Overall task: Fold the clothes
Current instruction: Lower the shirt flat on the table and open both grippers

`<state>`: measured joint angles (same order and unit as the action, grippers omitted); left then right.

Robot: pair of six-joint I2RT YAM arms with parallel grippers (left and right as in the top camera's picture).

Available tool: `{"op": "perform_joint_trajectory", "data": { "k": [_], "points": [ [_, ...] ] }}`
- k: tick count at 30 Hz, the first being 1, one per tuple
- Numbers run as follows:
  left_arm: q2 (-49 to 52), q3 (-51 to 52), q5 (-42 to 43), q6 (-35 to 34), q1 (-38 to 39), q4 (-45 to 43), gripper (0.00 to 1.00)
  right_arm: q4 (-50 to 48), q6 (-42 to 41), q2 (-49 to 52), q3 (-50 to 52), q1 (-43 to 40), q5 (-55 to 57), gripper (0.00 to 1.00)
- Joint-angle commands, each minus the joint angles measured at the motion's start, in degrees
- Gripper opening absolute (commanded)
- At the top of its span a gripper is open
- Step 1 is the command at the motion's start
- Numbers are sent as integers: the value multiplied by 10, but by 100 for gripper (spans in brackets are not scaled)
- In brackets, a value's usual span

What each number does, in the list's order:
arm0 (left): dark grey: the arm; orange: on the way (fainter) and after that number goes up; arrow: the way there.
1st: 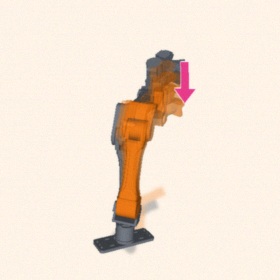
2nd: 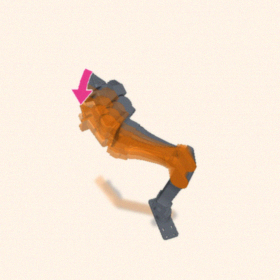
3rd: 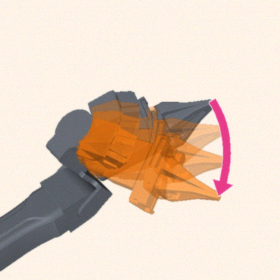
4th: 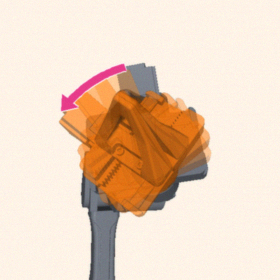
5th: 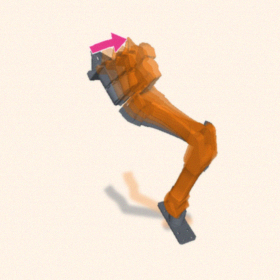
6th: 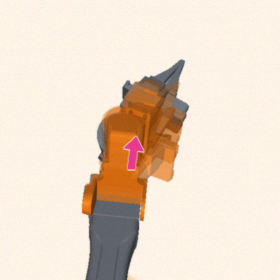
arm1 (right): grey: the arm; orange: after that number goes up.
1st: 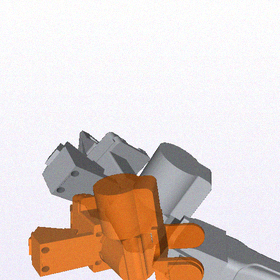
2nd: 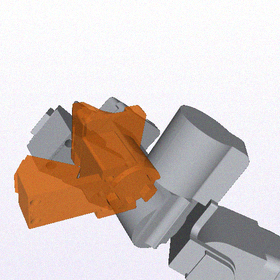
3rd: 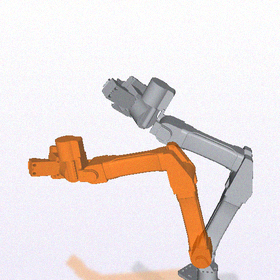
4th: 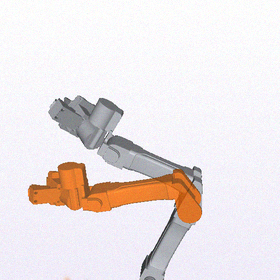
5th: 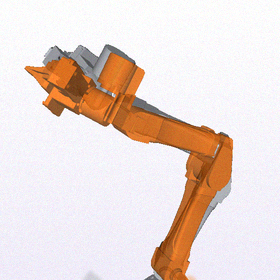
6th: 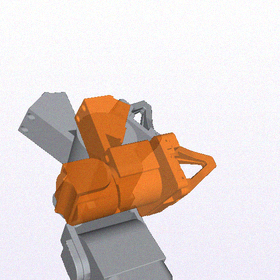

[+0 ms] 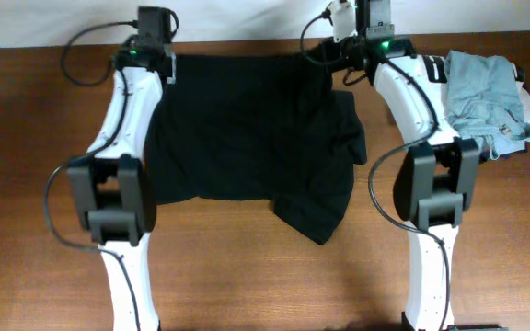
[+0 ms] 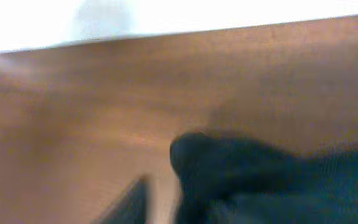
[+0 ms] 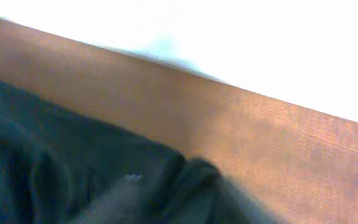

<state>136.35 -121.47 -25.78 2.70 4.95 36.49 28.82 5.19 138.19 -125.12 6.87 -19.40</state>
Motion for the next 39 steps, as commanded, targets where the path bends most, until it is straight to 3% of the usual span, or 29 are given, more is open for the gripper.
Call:
{"op": "perform_joint_trajectory", "data": {
  "k": [1,2,5,9,13,15,20,24,31,39],
  "points": [
    [46,1,-11,-1,-8,-28,95,-45,-7,18,-4,3,8,98],
    [50,1,-11,-1,-10,-31,99,-58,-16,18,-4,2,11,99],
    [48,-4,-11,-1,-17,-26,99,-81,-44,14,-9,-1,14,99],
    [24,-32,-10,-1,-24,35,99,-38,-70,-6,-27,-6,5,99],
    [-18,-64,5,-18,-23,131,99,89,-70,-37,-62,-6,5,99],
    [-59,-74,60,-33,-23,202,99,211,-70,-59,-98,-6,5,99],
    [-134,-74,151,-39,-23,290,99,366,-66,-98,-144,-6,5,98],
    [-189,-74,162,-66,-23,353,99,445,-66,-141,-152,-6,6,93],
    [-263,-74,170,-86,-23,504,99,605,-77,-221,-152,-6,27,93],
    [-323,-74,170,-108,-23,560,99,685,-120,-289,-151,-6,125,93]
  ]
}}
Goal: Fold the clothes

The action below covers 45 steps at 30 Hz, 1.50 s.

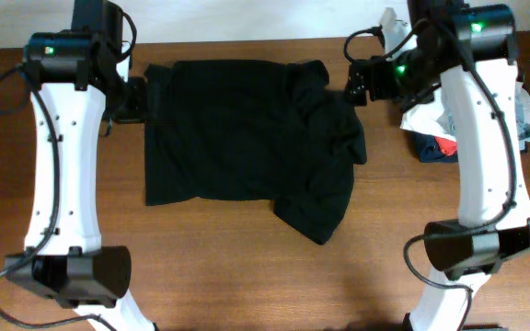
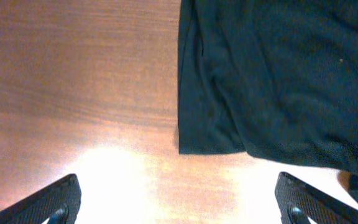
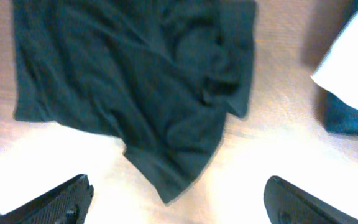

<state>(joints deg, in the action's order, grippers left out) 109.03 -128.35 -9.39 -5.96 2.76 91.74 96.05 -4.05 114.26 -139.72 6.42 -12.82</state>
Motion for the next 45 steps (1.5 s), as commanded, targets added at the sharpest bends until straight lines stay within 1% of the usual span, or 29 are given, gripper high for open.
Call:
{"op": "perform_joint_trajectory", "data": {
  "k": [1,7,11,14,16,18,23,26,29,30,34,39,45],
  "points": [
    [-60,-5,6,-22,-2,10,99,13,-29,-64,0,0,59,93],
    [-122,1,5,-39,-2,47,99,13,-66,-142,23,6,61,93],
    [-162,37,2,-53,-2,49,99,13,-104,-198,97,24,99,93],
    [-192,87,0,-70,-2,42,99,12,-145,-238,181,38,143,93],
    [-215,139,0,-81,-2,17,99,2,-162,-254,233,43,160,93],
    [-239,201,0,-96,-2,-19,99,-28,-170,-266,287,48,159,93],
    [-293,392,0,-121,-2,-155,99,-117,-177,-266,410,53,126,92],
    [-299,485,0,-121,-2,-234,99,-173,-177,-266,476,53,101,91],
    [-297,553,0,-120,-3,-306,99,-226,-177,-266,536,52,94,91],
    [-294,586,2,-120,-3,-346,99,-251,-177,-266,565,53,87,90],
    [-290,627,2,-120,-3,-395,99,-310,-177,-266,630,60,85,90],
    [-285,641,2,-120,-3,-406,99,-369,-179,-266,686,83,85,90],
    [-246,652,2,-117,-3,-412,99,-404,-188,-264,718,98,90,89]
  ]
}}
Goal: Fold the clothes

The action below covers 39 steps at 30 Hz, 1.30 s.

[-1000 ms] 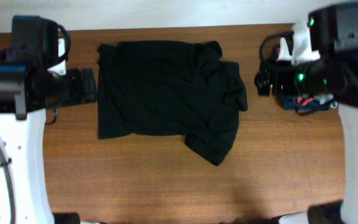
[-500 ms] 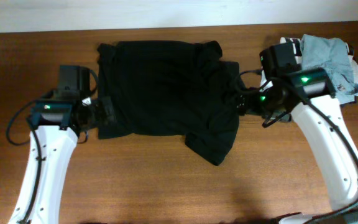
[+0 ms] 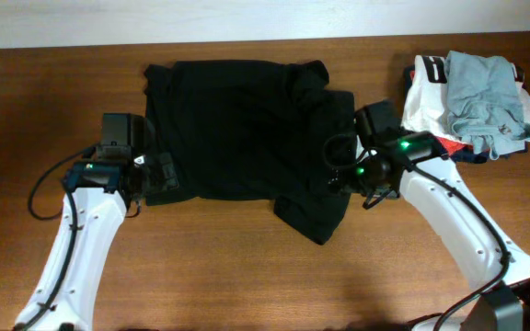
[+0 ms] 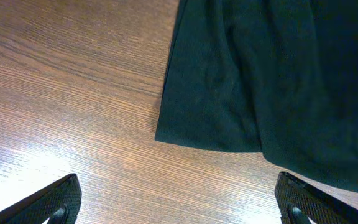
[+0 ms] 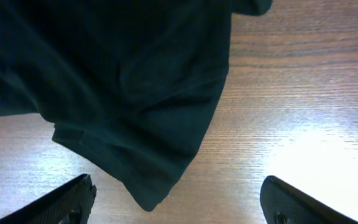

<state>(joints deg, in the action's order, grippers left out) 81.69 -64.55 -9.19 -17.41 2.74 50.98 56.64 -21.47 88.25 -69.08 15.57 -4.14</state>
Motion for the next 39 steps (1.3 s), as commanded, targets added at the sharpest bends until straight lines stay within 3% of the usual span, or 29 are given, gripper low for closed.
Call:
{"op": "perform_joint_trajectory", "data": {
  "k": [1,12,23,39],
  "points": [
    [41,14,0,4,-3,-8,99,-14,-14,-3,14,7,3,89],
    [139,16,0,8,-3,-6,99,-23,-20,32,28,45,18,85],
    [144,30,-12,24,-3,-27,99,-62,-59,49,100,92,22,85],
    [151,129,-11,42,-3,-185,99,-130,-65,49,150,92,22,84]
  ]
}}
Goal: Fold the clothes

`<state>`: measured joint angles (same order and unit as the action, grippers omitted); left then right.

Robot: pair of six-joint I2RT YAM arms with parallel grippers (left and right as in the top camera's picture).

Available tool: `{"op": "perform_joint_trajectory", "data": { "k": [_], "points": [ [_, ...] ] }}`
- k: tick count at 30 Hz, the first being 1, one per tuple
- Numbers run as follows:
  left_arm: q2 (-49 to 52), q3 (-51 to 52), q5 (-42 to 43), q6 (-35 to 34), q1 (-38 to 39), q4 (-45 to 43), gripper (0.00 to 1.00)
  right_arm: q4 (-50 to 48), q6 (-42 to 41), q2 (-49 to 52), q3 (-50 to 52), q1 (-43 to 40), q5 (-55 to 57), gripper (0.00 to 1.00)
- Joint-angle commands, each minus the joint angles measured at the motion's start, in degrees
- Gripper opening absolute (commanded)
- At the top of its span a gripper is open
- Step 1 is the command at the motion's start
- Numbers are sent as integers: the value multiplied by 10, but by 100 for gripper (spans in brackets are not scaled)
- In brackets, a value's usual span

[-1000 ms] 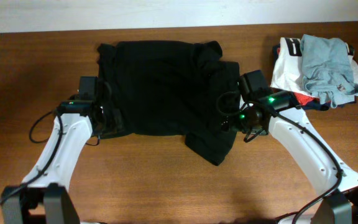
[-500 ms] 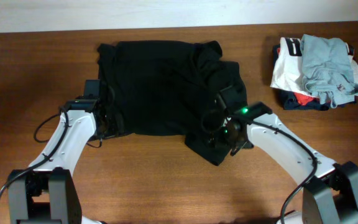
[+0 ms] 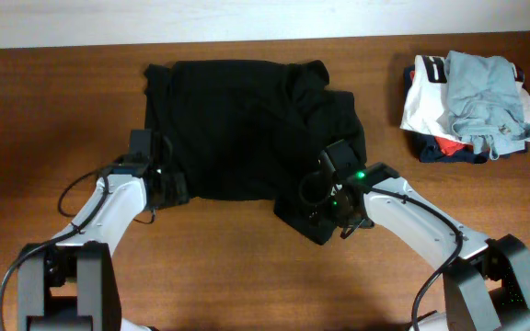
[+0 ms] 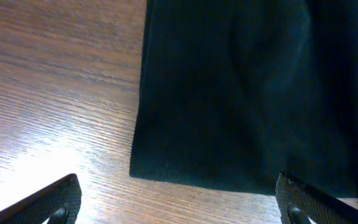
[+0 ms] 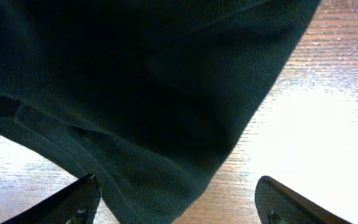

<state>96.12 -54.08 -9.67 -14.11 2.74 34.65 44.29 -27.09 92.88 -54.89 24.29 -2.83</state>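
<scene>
A black T-shirt [image 3: 247, 129] lies spread on the brown table [image 3: 53, 110], its lower right part bunched into a pointed flap [image 3: 316, 221]. My left gripper [image 3: 168, 188] is open, low at the shirt's lower left corner. In the left wrist view that corner [image 4: 229, 93] lies ahead of the gripper [image 4: 178, 208], with bare wood between the fingertips [image 4: 55, 199]. My right gripper [image 3: 325, 207] is open over the flap. In the right wrist view the black cloth [image 5: 135, 93] reaches down between the gripper's [image 5: 182, 208] fingertips [image 5: 291, 199].
A pile of other clothes [image 3: 472, 92], white, pale blue, red and navy, sits at the back right of the table. The table's far edge [image 3: 265, 41] runs along a white wall just behind the shirt's top.
Both grippers have come nearer to the shirt's lower hem and closer to the table. The left is now at the lower left corner, the right over the lower right flap. The shirt lies unchanged.
First both grippers were at the table's far edge by the shirt's top corners. Then they stood open, high beside the shirt's upper sides. Later they were lower, beside its lower half, and now sit close at its bottom corners, open.
</scene>
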Motion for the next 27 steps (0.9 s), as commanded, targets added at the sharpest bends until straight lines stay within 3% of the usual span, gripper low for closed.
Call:
{"op": "perform_joint_trajectory", "data": {
  "k": [1,6,18,27],
  "points": [
    [6,30,-6,9,-3,-32,99,-10,-9,3,10,5,9,84],
    [7,52,-6,9,-3,-79,99,-13,-9,3,11,5,5,83],
    [45,53,20,9,-3,-86,94,-23,-9,3,38,4,2,83],
    [85,53,33,4,-3,-87,77,-63,-20,3,74,4,-15,80]
  ]
}}
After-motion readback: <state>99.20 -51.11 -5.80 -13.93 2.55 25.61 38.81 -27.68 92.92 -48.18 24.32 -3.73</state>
